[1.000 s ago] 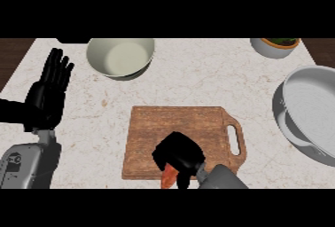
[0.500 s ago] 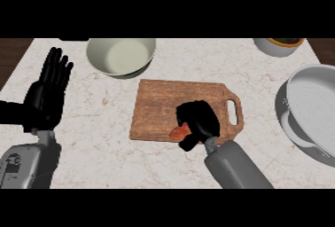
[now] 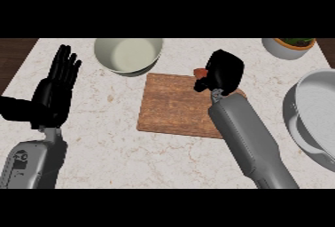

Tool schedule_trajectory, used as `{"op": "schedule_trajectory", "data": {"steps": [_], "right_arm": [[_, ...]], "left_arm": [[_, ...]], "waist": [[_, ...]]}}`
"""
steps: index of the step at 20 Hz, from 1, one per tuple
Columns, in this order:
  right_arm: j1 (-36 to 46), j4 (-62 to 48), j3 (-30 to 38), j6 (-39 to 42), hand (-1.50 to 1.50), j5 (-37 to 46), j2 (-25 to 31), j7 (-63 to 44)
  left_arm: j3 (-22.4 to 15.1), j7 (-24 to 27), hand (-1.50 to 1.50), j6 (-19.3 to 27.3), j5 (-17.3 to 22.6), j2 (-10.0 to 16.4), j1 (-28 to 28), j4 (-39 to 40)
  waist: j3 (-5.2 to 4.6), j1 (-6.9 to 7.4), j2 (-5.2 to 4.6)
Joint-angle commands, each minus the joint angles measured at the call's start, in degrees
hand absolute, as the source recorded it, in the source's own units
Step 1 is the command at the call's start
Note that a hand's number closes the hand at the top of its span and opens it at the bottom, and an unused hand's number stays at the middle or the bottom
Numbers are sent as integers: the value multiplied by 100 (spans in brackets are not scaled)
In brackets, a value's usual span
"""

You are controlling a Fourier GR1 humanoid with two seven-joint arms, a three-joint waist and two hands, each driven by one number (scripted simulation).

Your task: Pick the sweet potato from the cutting board and place it in the pot

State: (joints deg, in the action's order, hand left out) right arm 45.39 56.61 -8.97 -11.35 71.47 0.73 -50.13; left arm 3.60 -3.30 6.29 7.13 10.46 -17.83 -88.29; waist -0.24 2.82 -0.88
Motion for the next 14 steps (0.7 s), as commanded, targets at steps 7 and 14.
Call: {"op": "schedule_trajectory", "data": {"steps": [7,14], "right_arm": [[1468,-826,474,-420,150,2136,539,-2527],[993,-63,797,-44,150,2675,615,-2671]], "left_arm": [[44,287,0,-89,15,-19,291,50],[165,303,0,-16,-23,15,339,125]], "waist": [[10,-78,50],[20,-338,122]]}}
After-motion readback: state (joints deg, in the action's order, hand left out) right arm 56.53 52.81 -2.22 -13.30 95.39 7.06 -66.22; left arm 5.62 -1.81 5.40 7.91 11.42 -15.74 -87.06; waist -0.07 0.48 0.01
